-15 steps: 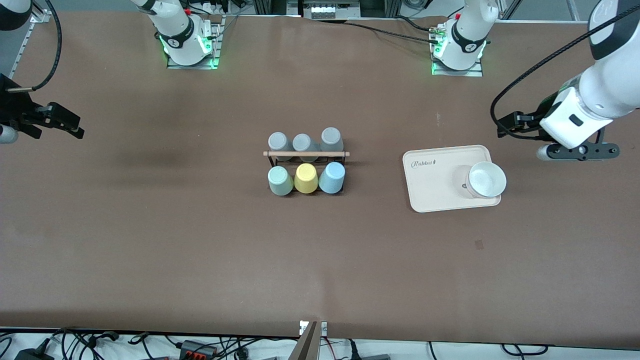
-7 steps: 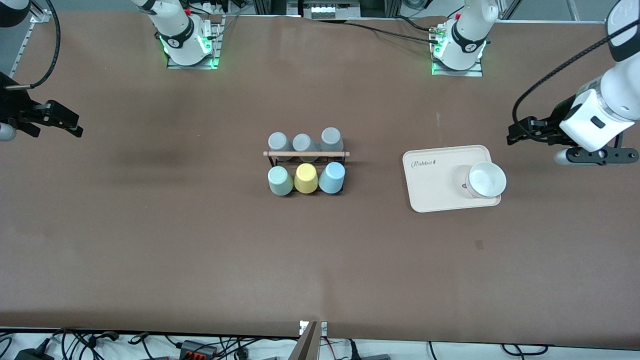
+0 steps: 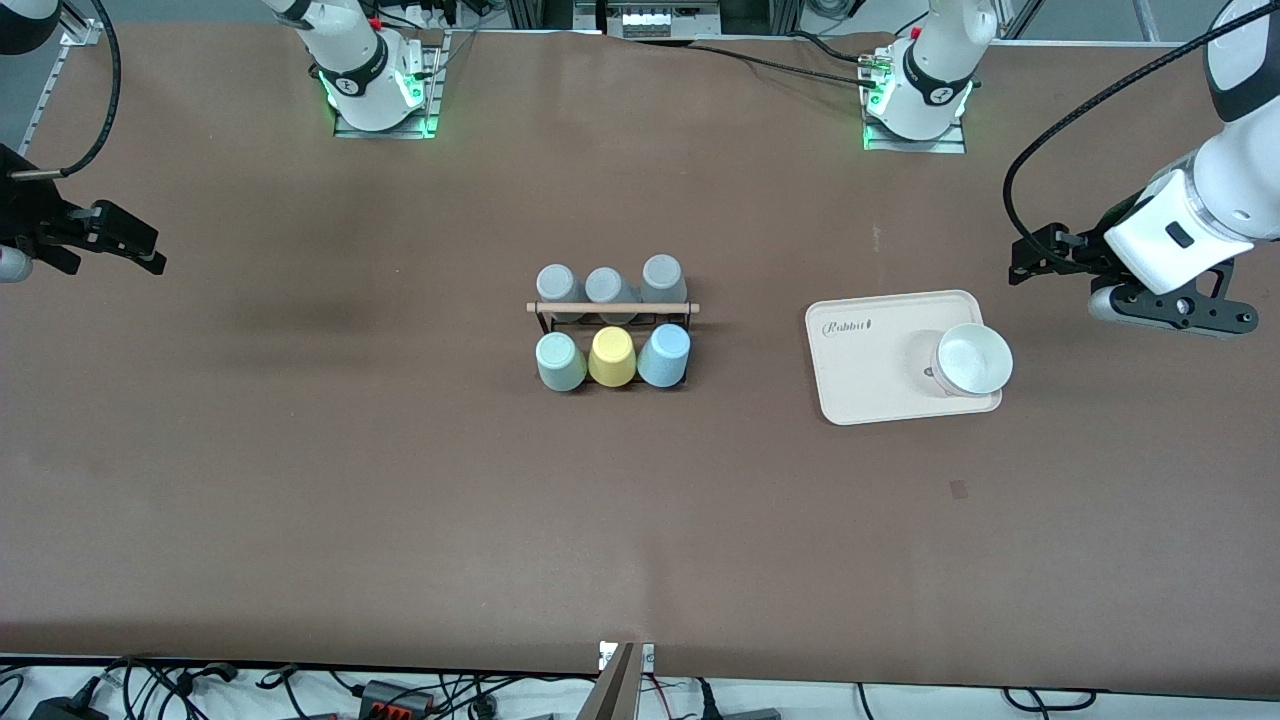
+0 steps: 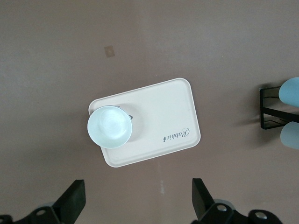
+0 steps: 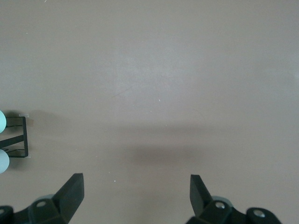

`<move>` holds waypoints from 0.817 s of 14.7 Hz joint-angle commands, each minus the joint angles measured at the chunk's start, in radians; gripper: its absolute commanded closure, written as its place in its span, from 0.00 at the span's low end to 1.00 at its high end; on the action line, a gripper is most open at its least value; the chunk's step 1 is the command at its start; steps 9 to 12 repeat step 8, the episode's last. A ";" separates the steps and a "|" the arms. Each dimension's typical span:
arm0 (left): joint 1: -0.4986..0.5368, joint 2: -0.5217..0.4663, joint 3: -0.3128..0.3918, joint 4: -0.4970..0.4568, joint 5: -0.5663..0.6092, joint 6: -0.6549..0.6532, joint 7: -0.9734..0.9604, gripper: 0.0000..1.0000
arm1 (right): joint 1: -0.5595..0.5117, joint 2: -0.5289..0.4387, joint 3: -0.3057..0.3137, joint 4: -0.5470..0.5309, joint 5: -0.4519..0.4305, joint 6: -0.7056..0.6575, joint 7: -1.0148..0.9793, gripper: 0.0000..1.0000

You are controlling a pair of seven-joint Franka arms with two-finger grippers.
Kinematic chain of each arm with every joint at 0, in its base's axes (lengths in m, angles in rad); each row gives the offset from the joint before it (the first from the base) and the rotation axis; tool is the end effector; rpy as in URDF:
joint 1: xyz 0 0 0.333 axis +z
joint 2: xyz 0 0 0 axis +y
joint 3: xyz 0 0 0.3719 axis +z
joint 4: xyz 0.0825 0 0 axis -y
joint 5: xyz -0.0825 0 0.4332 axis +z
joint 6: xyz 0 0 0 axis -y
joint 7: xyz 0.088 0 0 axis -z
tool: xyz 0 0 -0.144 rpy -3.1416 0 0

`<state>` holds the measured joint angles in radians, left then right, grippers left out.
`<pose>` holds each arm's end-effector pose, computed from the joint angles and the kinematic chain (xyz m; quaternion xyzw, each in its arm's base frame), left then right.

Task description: Hang scattered cups on rack with three cups

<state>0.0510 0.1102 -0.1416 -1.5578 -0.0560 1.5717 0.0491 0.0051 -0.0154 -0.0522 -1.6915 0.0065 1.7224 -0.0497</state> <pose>0.6326 -0.0611 0.5829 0.9959 -0.0683 -0.0483 0.0347 0.6102 -0.0281 0.6029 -0.9997 -0.0009 -0.0233 0.0025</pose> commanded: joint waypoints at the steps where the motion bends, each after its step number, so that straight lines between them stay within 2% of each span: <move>1: 0.013 -0.020 -0.012 0.001 0.002 -0.005 0.028 0.00 | -0.010 -0.014 0.011 -0.007 -0.013 -0.003 0.002 0.00; 12: 0.013 -0.018 -0.012 0.002 0.005 0.002 0.024 0.00 | -0.010 -0.015 0.011 -0.005 -0.013 -0.003 0.001 0.00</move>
